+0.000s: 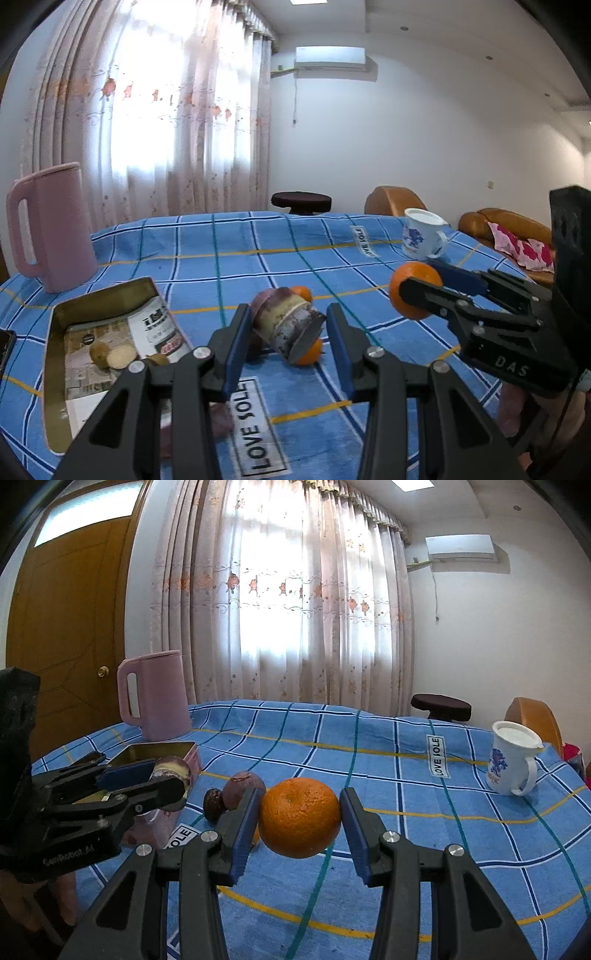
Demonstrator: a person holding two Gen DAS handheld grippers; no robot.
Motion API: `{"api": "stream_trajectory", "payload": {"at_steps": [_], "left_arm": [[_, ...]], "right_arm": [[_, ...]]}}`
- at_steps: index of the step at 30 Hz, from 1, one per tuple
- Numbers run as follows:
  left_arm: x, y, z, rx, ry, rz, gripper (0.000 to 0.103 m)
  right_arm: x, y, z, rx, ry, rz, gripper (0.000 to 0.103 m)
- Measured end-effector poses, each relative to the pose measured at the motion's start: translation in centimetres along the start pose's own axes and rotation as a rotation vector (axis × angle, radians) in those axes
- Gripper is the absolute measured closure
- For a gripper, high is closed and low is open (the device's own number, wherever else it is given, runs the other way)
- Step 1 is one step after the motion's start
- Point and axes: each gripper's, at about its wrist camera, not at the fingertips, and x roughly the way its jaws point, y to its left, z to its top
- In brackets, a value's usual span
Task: Organize fruits
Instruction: 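Lift and carry the mandarin and cylinder toward the tin box, then open both grippers to drop the mandarin and wrapped cylinder into the tin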
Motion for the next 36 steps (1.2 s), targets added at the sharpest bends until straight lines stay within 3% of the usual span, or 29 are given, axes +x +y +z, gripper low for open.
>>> {"api": "stream_trajectory", "payload": {"at_steps": [12,26,36], "left_arm": [[-0.3,3.5,0.2,-0.053,0.020,0.057,0.060],[-0.7,12.1,0.3,-0.163,0.058,0.201,0.060],[-0.4,15.0,-0.5,-0.191,0.095,0.245,0.060]], "right_arm": [[2.2,3.3,1.8,-0.041,0.014,0.079,0.056],[7.3,9.6,5.6,-0.087,0.044,0.218,0.056],[11.3,14.6,4.6,-0.145,0.128,0.272,0.056]]}}
